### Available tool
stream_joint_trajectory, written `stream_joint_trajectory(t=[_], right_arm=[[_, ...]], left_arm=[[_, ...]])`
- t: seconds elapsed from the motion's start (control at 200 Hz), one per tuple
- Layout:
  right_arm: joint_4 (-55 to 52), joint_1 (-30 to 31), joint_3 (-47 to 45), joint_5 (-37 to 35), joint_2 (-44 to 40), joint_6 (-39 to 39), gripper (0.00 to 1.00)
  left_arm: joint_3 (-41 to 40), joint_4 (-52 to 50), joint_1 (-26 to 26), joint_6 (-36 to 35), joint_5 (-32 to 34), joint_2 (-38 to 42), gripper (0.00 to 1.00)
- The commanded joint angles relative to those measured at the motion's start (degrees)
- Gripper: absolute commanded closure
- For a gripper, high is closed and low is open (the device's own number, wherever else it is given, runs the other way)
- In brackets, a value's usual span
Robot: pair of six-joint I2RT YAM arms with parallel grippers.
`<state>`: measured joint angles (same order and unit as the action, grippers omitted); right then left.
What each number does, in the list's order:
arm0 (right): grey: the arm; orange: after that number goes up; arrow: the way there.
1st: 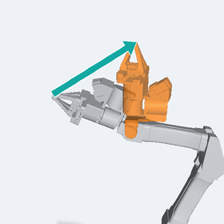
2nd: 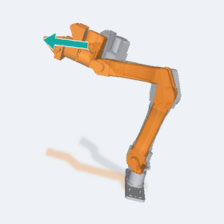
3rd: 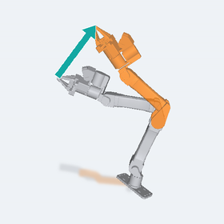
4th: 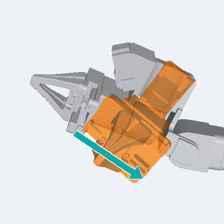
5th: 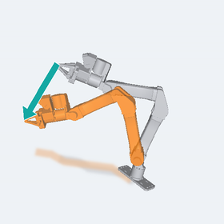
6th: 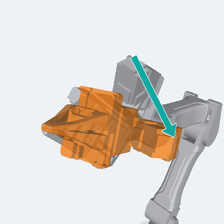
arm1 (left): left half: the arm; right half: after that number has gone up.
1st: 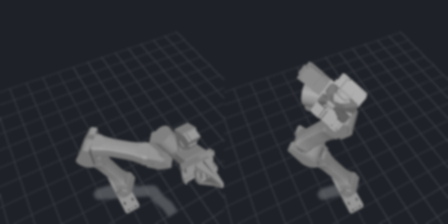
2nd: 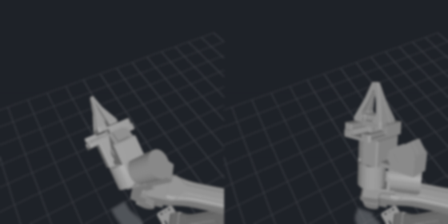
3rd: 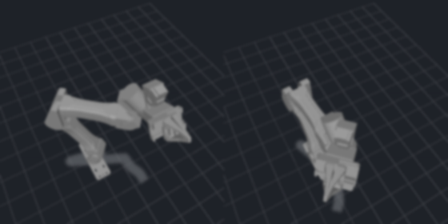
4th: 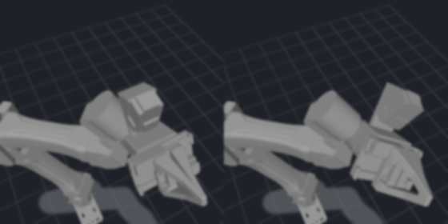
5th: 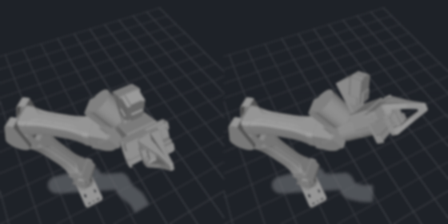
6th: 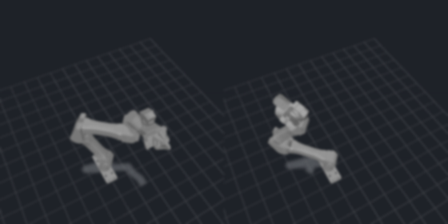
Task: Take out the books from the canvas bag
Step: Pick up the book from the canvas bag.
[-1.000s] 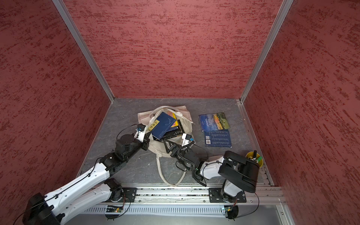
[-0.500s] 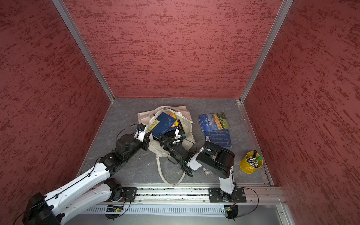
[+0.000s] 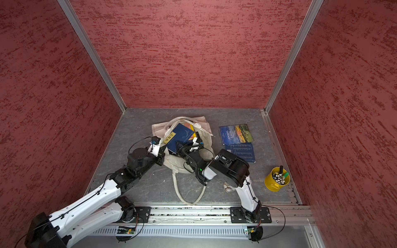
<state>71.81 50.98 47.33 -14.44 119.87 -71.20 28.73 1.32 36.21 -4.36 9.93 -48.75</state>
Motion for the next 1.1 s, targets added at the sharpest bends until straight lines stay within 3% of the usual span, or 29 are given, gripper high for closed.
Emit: stream_joint_trajectory(t=[0.0,0.195,0.466,0.596,0.762,0.967,1.097], right_arm=[[0.5,-0.78,2.43,1.25,2.01,0.09,0.45],[-0.47,-1.24,3.16,1.28,2.16,0.79,0.66],[1.74,-1.17,-3.54,0.41,-3.27,0.4,0.94],[1.18,-0.73,-6.97,0.08,-8.22,1.64,1.0],[0.59,0.23,-12.77,-1.55,-17.15,3.71,1.0],[-5.06,3.51,-14.92,-1.68,-28.31,11.5,1.0],[-10.8,6.38,-15.94,-5.36,-36.18,17.63,1.0]], left_arm=[[1.73,5.27,-0.08,-0.4,-2.64,0.06,1.0],[1.69,5.18,-0.07,-0.37,-2.64,0.12,1.0],[1.81,5.12,-0.17,-0.21,-2.64,0.05,1.0],[1.84,5.05,-0.17,-0.11,-2.14,0.12,1.0],[1.97,4.91,-0.27,0.31,-1.37,0.1,1.0],[2.16,4.65,-0.35,0.64,-0.99,0.06,1.0],[2.15,4.56,-0.34,0.76,-0.8,0.04,1.0]])
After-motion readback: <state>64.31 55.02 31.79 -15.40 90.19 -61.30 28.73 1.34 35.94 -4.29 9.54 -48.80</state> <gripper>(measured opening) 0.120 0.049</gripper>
